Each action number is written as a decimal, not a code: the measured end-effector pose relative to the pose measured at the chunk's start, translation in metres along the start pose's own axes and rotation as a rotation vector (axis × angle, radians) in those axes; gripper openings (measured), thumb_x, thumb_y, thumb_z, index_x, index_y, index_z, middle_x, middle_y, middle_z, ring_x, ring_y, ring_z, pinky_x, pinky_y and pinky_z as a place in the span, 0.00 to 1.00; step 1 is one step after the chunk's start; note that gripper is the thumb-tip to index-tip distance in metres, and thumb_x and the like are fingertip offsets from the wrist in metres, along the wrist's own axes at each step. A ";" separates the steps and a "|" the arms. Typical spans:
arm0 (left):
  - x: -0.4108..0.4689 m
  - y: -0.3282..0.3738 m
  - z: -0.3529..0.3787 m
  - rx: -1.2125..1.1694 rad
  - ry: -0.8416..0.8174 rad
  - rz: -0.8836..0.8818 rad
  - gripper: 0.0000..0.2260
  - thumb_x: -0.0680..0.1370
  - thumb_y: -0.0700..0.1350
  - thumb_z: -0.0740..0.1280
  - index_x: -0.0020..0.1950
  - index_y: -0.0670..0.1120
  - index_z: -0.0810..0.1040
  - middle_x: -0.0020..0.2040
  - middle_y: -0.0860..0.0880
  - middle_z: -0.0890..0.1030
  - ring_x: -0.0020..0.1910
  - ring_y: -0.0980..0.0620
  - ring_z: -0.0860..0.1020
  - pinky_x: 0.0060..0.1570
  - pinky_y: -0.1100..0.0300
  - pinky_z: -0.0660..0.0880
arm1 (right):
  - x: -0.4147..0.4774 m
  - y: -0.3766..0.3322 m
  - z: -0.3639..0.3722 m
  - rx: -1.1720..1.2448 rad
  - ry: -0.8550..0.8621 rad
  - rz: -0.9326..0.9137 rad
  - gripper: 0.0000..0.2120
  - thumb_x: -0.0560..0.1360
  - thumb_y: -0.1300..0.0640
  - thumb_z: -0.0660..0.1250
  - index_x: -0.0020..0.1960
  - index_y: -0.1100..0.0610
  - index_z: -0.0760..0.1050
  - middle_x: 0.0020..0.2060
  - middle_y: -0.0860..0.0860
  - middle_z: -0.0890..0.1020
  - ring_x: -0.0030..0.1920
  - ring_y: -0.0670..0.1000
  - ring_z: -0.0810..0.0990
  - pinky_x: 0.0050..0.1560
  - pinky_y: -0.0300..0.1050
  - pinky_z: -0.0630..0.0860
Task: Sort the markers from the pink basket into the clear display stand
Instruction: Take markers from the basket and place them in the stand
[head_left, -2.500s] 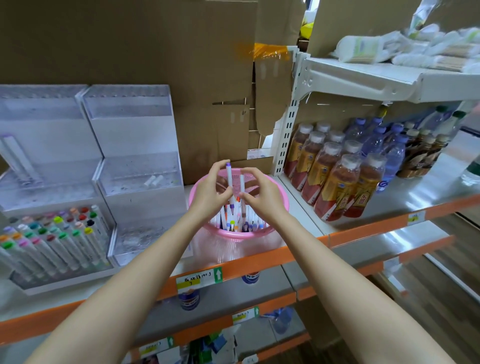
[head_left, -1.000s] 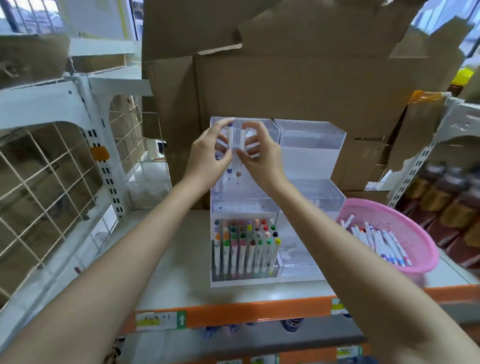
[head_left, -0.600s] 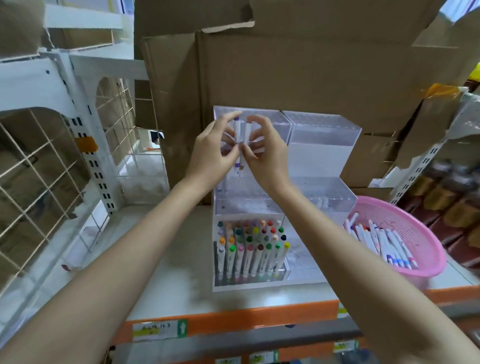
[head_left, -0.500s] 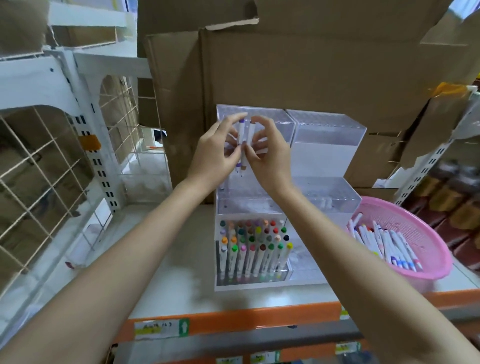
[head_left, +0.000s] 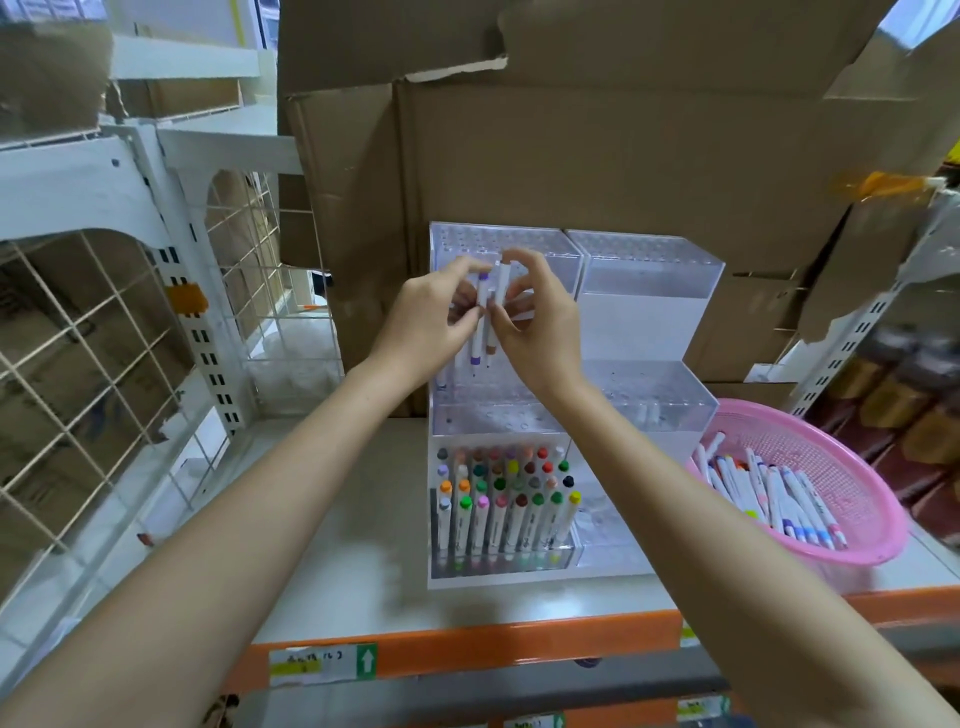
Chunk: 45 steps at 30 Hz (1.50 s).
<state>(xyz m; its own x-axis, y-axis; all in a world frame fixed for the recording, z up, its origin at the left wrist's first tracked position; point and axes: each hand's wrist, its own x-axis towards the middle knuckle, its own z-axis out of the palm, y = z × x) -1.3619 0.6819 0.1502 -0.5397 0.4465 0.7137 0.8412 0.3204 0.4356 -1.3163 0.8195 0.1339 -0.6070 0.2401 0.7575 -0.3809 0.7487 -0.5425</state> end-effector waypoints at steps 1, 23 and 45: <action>0.000 -0.001 0.001 0.022 -0.007 0.011 0.14 0.74 0.37 0.70 0.60 0.43 0.77 0.45 0.47 0.81 0.43 0.54 0.80 0.47 0.62 0.79 | 0.000 0.000 0.000 0.000 -0.003 0.003 0.20 0.73 0.64 0.70 0.63 0.55 0.71 0.39 0.52 0.77 0.35 0.46 0.78 0.36 0.33 0.76; -0.012 -0.003 0.012 0.185 0.088 -0.008 0.07 0.74 0.38 0.70 0.52 0.41 0.82 0.46 0.45 0.83 0.47 0.50 0.77 0.44 0.63 0.70 | -0.007 -0.001 -0.001 0.019 -0.039 0.040 0.22 0.73 0.65 0.70 0.64 0.54 0.70 0.39 0.50 0.76 0.36 0.46 0.79 0.39 0.34 0.77; -0.007 0.003 0.012 0.238 0.071 -0.050 0.03 0.75 0.40 0.68 0.46 0.44 0.81 0.42 0.49 0.82 0.46 0.49 0.76 0.48 0.57 0.66 | -0.005 0.000 0.000 0.000 -0.051 0.040 0.23 0.73 0.65 0.70 0.65 0.54 0.70 0.40 0.50 0.77 0.36 0.45 0.78 0.38 0.32 0.76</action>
<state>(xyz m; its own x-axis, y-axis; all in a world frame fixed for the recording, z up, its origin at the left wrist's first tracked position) -1.3563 0.6898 0.1401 -0.5697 0.3681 0.7348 0.7772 0.5322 0.3359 -1.3132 0.8183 0.1302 -0.6566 0.2385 0.7155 -0.3553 0.7390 -0.5724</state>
